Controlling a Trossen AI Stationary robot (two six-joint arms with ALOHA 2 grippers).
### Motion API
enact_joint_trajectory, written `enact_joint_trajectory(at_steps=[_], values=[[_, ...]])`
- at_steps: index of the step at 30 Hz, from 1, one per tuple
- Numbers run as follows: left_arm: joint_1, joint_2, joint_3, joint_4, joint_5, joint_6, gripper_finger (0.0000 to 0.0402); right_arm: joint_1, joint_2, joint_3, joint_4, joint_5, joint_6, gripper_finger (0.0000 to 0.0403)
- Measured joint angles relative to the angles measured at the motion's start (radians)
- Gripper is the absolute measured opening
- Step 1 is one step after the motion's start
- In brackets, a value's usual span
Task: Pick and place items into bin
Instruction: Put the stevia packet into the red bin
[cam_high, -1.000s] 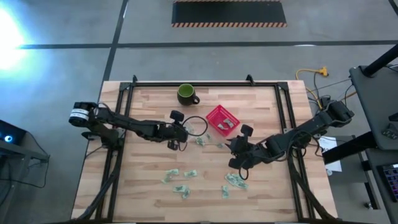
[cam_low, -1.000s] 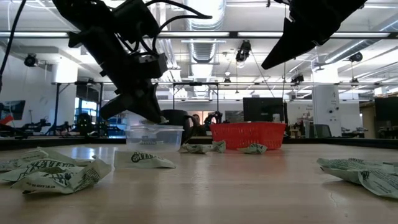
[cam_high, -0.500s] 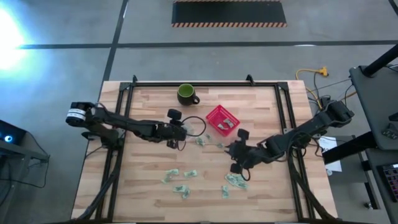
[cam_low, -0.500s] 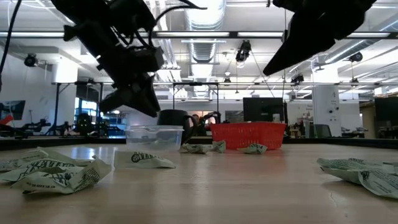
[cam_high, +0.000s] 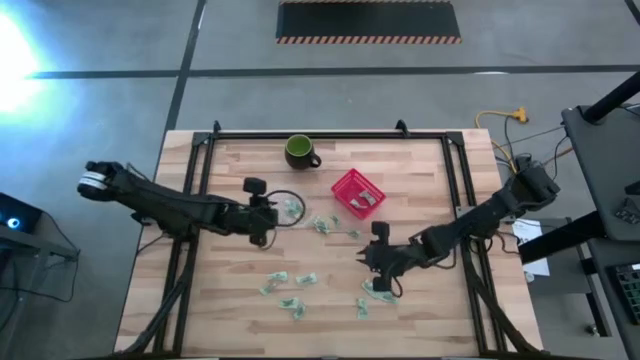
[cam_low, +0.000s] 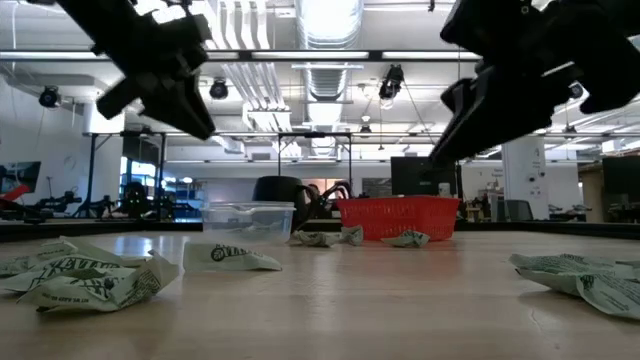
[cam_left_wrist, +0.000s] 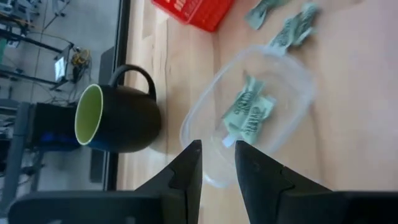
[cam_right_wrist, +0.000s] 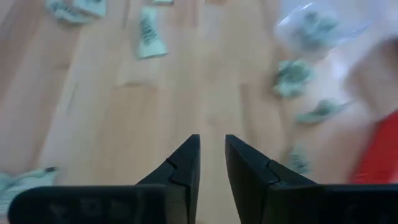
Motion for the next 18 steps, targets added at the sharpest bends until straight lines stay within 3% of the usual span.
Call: enact_joint_trajectory(at_steps=[7, 18], values=[[-0.09, -0.073, -0.005, -0.035, -0.003, -0.063, 0.008, 0.005, 0.033, 0.026, -0.028, -0.166, 0.161, 0.0064], [-0.108, -0.083, -0.047, -0.028, -0.035, -0.065, 0.008, 0.1, 0.048, 0.027, -0.061, -0.197, 0.349, 0.0068]])
